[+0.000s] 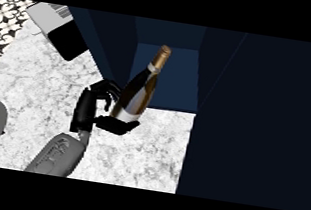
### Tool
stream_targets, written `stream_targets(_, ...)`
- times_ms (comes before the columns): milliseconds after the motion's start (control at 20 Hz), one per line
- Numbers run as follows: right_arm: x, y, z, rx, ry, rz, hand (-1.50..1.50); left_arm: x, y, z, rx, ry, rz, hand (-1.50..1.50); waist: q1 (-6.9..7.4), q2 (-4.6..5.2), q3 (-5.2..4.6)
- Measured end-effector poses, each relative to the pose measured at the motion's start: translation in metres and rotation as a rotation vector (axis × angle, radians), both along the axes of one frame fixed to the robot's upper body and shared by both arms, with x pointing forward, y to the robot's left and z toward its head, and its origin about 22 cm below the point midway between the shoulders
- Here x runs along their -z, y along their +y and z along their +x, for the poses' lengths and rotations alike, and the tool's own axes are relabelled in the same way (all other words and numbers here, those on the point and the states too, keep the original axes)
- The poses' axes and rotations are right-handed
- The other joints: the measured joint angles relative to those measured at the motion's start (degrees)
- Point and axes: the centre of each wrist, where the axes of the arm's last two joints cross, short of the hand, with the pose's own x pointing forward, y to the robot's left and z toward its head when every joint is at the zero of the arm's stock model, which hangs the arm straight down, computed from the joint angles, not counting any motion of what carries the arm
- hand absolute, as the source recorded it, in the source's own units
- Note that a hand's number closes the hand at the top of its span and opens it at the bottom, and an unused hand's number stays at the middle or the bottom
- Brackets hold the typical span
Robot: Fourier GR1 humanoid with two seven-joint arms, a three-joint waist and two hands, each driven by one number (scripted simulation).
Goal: Pick up the wine, place it into the cabinet and close the cabinet
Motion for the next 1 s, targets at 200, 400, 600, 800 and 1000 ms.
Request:
stream_targets(200, 0.0002, -0.0002, 0.0005, -0.004, 0.000, 0.004, -1.50, 0.0003, -0.0037, -0.0021, -0.046, 0.004, 0.053, 1.50, -0.42, -0.15, 0.13)
stream_targets(400, 0.0004, 0.0010, 0.0010, -0.018, -0.003, 0.011, -1.50, 0.0022, -0.0051, -0.0035, -0.085, -0.007, 0.110, 1.50, -0.97, -0.23, 0.27)
stream_targets(600, 0.0011, 0.0031, 0.0021, -0.034, -0.012, 0.024, -1.50, 0.0036, -0.0060, -0.0055, -0.125, -0.014, 0.149, 1.50, -1.65, -0.22, 0.39)
stream_targets(800, 0.0020, 0.0046, 0.0020, -0.053, -0.010, 0.027, -1.50, 0.0059, -0.0084, -0.0084, -0.164, -0.019, 0.169, 1.50, -2.37, -0.21, 0.49)
stream_targets(1000, 0.0030, 0.0054, 0.0019, -0.061, -0.009, 0.034, -1.50, 0.0082, -0.0082, -0.0099, -0.191, -0.033, 0.189, 1.50, -2.93, -0.18, 0.55)
